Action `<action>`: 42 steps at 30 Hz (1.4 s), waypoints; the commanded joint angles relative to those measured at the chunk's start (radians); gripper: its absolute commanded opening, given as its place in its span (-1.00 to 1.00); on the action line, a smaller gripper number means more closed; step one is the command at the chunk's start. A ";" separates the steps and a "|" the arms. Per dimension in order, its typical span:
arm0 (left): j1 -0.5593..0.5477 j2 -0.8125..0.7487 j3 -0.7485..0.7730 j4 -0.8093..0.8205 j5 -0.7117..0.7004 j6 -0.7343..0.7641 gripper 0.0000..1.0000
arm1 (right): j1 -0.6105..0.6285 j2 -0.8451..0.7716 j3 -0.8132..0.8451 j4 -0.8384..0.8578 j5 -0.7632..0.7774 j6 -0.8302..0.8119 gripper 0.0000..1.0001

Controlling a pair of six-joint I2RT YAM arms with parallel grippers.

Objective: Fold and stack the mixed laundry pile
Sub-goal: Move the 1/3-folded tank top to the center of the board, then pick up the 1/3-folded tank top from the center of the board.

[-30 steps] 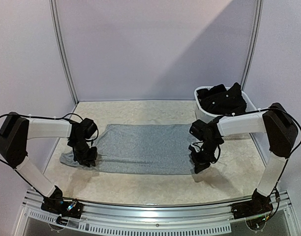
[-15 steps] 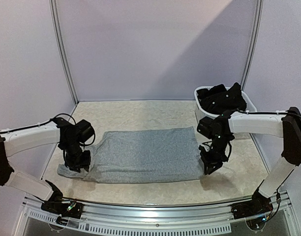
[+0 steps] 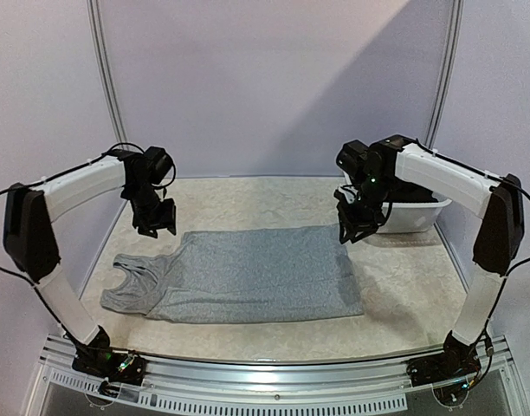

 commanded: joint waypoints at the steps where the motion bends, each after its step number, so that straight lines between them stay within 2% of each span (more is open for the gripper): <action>1: 0.098 0.185 0.151 0.065 0.114 0.145 0.07 | -0.016 0.062 0.071 -0.035 0.018 -0.013 -0.41; 5: 0.150 0.349 0.279 0.083 0.206 0.207 0.01 | -0.018 0.086 0.106 -0.046 0.027 0.030 -0.38; 10: 0.186 0.508 0.380 0.107 0.283 0.293 -0.04 | -0.022 0.088 0.141 -0.043 0.027 0.079 -0.12; 17: 0.196 0.674 0.515 0.048 0.303 0.359 -0.26 | -0.032 0.117 0.209 -0.062 0.041 0.119 -0.10; 26: 0.202 0.703 0.509 0.049 0.304 0.364 -0.56 | -0.040 0.159 0.269 -0.098 0.035 0.131 -0.10; 28: 0.201 0.689 0.491 0.053 0.309 0.362 -0.48 | -0.041 0.159 0.270 -0.105 0.038 0.130 -0.10; 31: 0.201 0.654 0.451 0.073 0.313 0.356 -0.22 | -0.042 0.159 0.272 -0.108 0.039 0.125 -0.10; 35: 0.202 0.626 0.412 0.098 0.324 0.353 -0.17 | -0.044 0.164 0.272 -0.106 0.030 0.116 -0.10; 42: 0.200 0.630 0.394 0.117 0.330 0.346 -0.51 | -0.046 0.176 0.276 -0.104 0.028 0.102 -0.10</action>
